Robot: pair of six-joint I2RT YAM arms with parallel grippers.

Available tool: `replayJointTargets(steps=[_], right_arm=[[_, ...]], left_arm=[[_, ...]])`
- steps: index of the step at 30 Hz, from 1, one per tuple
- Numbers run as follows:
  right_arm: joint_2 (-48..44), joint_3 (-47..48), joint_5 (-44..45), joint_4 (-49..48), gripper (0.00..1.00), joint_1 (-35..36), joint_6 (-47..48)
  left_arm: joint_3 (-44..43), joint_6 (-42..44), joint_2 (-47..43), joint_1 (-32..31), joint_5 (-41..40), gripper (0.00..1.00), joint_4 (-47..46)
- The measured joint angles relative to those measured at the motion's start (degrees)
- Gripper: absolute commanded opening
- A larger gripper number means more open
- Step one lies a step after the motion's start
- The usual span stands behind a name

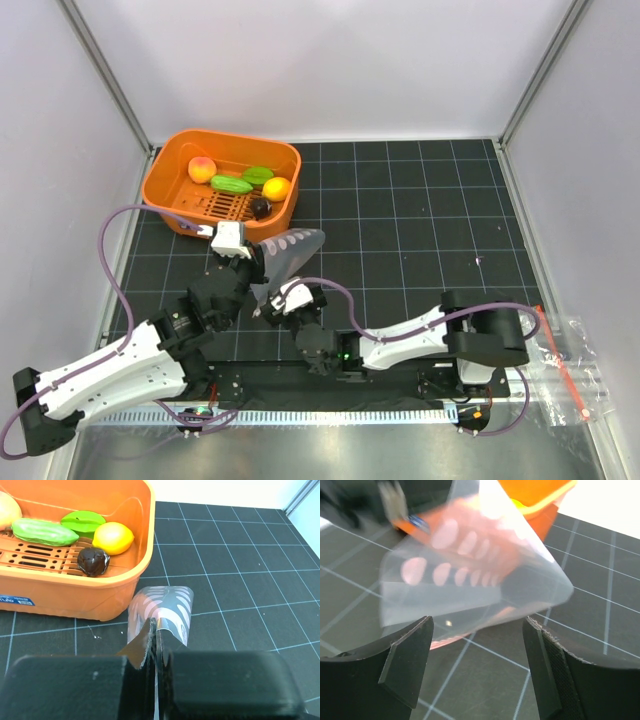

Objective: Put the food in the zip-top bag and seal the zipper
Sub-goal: Pick up the zipper food storage bag at the center of the board.

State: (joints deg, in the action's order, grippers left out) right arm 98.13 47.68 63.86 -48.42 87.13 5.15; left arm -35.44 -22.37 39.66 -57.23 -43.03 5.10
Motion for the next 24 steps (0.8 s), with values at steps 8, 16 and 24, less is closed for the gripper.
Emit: replayJointTargets(steps=[8, 16, 24], right_arm=[[-5.44, -1.75, -4.39, -3.02, 0.8, 2.1, -0.11], [-3.48, -1.38, -4.96, -5.73, 0.8, 2.71, 2.58], [1.01, 0.61, -3.06, -9.84, 0.78, 1.9, 6.16]], left_arm=[[0.0, -0.07, 1.11, 0.0, 0.63, 0.01, 0.0], [0.0, -1.2, 1.57, 0.0, 2.54, 0.0, 0.02], [0.0, -3.19, -0.33, 0.0, 5.84, 0.0, 0.11]])
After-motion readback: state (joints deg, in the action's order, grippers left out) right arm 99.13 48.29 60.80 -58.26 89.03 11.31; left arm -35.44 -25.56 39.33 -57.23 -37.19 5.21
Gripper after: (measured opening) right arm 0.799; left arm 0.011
